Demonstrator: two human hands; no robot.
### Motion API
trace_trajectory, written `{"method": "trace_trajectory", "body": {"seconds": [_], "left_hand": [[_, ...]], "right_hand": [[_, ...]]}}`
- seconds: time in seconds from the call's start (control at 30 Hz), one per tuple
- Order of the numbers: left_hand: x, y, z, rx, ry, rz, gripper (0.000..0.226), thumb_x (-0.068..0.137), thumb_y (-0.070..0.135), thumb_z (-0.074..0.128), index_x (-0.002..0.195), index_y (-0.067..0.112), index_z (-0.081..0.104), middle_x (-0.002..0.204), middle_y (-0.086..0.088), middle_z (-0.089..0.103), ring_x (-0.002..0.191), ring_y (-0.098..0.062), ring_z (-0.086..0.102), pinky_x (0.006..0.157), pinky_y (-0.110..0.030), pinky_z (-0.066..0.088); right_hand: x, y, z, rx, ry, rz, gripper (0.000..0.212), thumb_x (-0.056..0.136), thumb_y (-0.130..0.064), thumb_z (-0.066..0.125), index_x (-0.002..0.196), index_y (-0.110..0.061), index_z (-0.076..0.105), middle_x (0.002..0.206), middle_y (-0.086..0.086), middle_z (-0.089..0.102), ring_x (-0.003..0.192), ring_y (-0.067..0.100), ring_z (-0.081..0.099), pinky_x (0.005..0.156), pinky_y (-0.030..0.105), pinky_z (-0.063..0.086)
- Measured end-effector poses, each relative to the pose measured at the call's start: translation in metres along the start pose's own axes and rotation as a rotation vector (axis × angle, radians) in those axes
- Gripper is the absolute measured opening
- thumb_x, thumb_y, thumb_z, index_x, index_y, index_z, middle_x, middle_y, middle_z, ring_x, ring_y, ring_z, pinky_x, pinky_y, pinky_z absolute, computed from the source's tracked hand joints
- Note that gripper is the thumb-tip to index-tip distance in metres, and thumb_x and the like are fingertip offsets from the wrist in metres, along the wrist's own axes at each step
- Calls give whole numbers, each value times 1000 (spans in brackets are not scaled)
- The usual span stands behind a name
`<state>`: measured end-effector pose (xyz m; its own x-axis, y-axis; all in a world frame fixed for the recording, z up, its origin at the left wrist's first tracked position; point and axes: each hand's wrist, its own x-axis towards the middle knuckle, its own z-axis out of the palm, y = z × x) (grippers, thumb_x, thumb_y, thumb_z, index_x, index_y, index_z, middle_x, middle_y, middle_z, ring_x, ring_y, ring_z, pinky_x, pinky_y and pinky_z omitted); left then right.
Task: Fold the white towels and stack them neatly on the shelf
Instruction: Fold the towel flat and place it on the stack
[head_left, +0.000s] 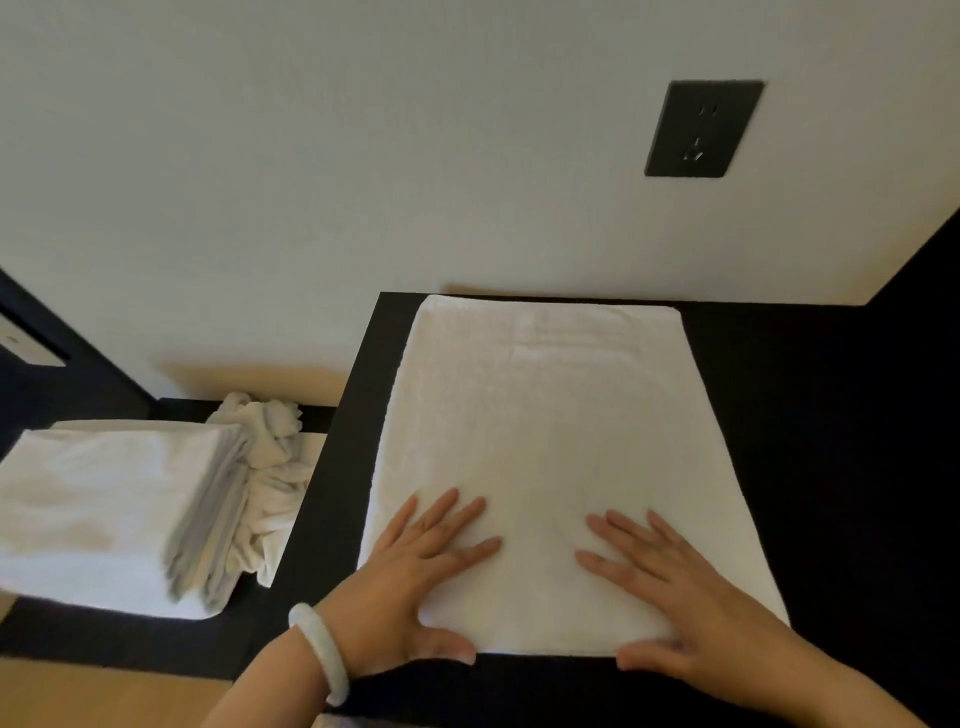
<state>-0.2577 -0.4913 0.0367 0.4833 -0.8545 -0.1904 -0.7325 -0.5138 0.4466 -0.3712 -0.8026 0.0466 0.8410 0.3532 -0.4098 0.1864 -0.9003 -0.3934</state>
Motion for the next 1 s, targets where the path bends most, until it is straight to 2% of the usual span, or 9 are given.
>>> {"method": "trace_trajectory", "body": {"seconds": [0.13, 0.23, 0.3, 0.4, 0.5, 0.6, 0.7, 0.83, 1.0], "left_hand": [[-13, -7, 5, 41, 82, -24, 65, 90, 68, 48, 147, 53, 21, 159, 27, -7, 147, -3, -14, 120, -39, -13], [-21, -13, 5, 64, 258, -60, 44, 92, 50, 46, 135, 50, 44, 152, 26, 31, 143, 3, 21, 117, -41, 24], [-24, -12, -1, 23, 338, -131, 34, 91, 52, 45, 124, 48, 52, 132, 29, 50, 126, 11, 39, 108, -35, 42], [-24, -3, -29, -211, 161, -205, 27, 88, 60, 48, 110, 48, 57, 111, 29, 61, 106, 14, 55, 98, -24, 49], [-22, 5, -60, -413, -149, -223, 22, 88, 44, 62, 109, 37, 65, 109, 21, 67, 103, 7, 60, 97, -18, 48], [-16, -2, -83, -500, -227, -238, 20, 89, 42, 64, 106, 32, 67, 104, 18, 67, 100, 0, 63, 92, -23, 51], [3, -18, -103, -536, -119, -271, 24, 83, 48, 69, 96, 28, 69, 94, 12, 70, 91, -8, 68, 84, -27, 54], [38, -45, -111, -619, 281, -492, 58, 57, 80, 67, 92, 34, 69, 82, 3, 70, 79, -12, 65, 80, -34, 54], [56, -59, -90, -630, 294, -702, 41, 83, 51, 66, 113, 26, 57, 107, 6, 65, 98, -12, 63, 86, -31, 53]], "right_hand": [[-8, 9, 8, 1, 149, 95, 68, 90, -66, 43, 143, -65, 1, 154, -38, -14, 143, -11, -14, 123, 29, 1], [-13, 11, 8, 8, 370, 183, 77, 79, -31, 77, 137, -53, 32, 150, -32, 22, 138, -13, 24, 114, 34, 37], [-16, 3, -1, 31, 433, 216, 69, 78, -21, 80, 128, -52, 44, 137, -34, 38, 124, -10, 43, 107, 33, 46], [-28, -8, -42, 176, 187, 290, 27, 92, -33, 63, 86, -59, 60, 97, -38, 59, 95, -15, 57, 97, 21, 49], [-32, -17, -83, 305, -213, 337, 19, 91, -30, 63, 88, -48, 68, 94, -23, 69, 89, -7, 65, 88, 26, 53], [-24, -16, -106, 292, -276, 339, 18, 91, -28, 63, 91, -45, 69, 95, -23, 69, 89, -6, 66, 87, 28, 54], [-3, -2, -128, 199, -122, 393, 11, 90, -35, 64, 88, -45, 66, 89, -21, 68, 83, -6, 65, 81, 26, 56], [36, 37, -140, 293, 355, 545, 6, 89, -42, 67, 91, -40, 62, 90, -13, 65, 83, 3, 63, 75, 26, 54], [54, 75, -114, 524, 430, 696, 13, 86, -40, 70, 96, -34, 64, 98, -10, 66, 90, 5, 61, 79, 28, 51]]}}
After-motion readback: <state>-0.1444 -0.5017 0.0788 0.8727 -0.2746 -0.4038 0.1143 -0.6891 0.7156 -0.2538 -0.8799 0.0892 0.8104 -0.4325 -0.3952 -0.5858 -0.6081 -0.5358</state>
